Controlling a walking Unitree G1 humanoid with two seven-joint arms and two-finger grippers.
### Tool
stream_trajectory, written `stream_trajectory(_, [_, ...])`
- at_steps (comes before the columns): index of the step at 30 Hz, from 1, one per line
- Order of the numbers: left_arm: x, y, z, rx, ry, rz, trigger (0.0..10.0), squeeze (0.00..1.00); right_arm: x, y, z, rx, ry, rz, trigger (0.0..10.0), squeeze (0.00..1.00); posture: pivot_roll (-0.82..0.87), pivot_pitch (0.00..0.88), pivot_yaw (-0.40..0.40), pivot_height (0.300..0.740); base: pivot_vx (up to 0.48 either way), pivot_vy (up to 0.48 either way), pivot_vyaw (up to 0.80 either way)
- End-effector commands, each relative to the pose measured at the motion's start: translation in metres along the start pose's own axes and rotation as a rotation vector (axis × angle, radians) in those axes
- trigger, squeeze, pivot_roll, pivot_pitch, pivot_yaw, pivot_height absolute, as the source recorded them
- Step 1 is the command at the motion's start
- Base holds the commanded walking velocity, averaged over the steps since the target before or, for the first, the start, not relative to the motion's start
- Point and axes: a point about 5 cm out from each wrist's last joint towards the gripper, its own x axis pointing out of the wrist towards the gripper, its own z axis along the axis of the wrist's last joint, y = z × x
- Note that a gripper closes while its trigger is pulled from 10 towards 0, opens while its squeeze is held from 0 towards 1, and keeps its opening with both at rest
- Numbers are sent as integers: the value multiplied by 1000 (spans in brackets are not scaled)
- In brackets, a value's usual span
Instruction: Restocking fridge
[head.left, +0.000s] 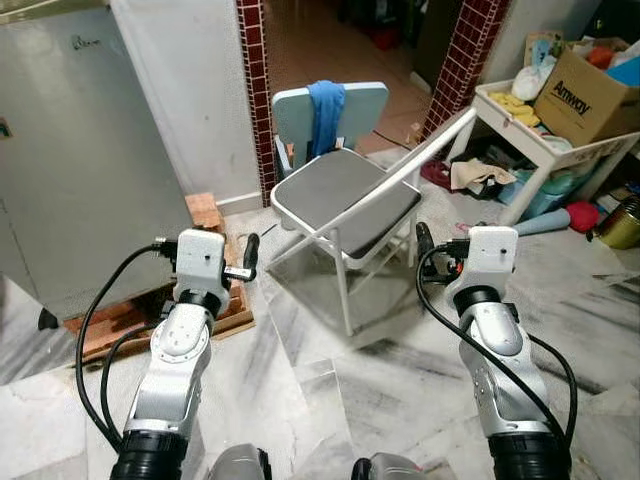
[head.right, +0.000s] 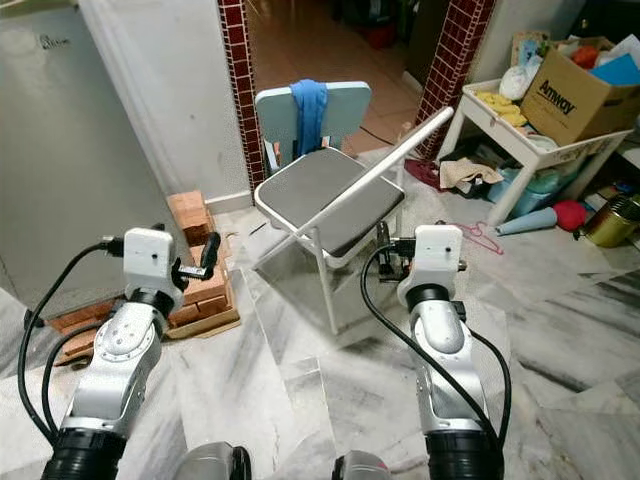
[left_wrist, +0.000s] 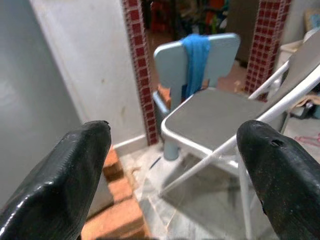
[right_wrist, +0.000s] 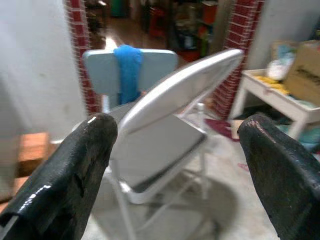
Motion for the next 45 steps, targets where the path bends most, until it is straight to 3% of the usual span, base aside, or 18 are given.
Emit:
stream_trajectory(1, [-3,1,-4,7,25,15,10000,0,-6,-2,-1,12,-12,11,10000,0,17,0,5,740,0,0,0])
stream_trajectory(6, [-14,2,-5,16,45,-22,10000,0,-17,-14,-10,-99,15,-102,10000,0,14,2,42,740,0,0,0])
stream_trajectory(9, [-24,14,-10,44,59,-2,10000,0,-28,-23,-13,-38,21,-143,10000,0,4,12,53,740,0,0,0])
stream_trajectory(14, [-41,33,-24,84,111,15,10000,0,-49,-35,-20,-47,47,-153,10000,0,-13,23,52,740,0,0,0])
stream_trajectory(18, [-36,29,-26,81,115,5,10000,0,-46,-34,-22,-31,42,-153,10000,0,-17,7,53,740,0,0,0])
stream_trajectory(20, [-26,25,-22,79,92,3,10000,0,-32,-27,-15,-35,1,-132,10000,0,-14,0,52,740,0,0,0])
stream_trajectory(23, [-22,25,-17,77,76,13,10000,0,-25,-21,-11,-22,-17,-128,10000,0,-15,2,60,740,0,0,0])
stream_trajectory(30, [-21,24,-17,86,78,-8,10000,0,-28,-20,-15,-26,-1,-125,10000,0,-17,12,57,740,0,109,0])
stream_trajectory(34, [-17,18,-14,81,74,-30,10000,0,-28,-23,-18,-31,7,-133,10000,0,-16,21,54,740,0,422,0])
stream_trajectory(38, [-14,21,-8,75,57,-14,10000,0,-29,-25,-22,-26,23,-148,10000,0,-6,8,49,740,0,473,0])
stream_trajectory(45, [-11,20,-6,74,50,-23,10000,0,-26,-18,-22,-15,20,-133,10000,0,-3,1,42,740,0,472,0])
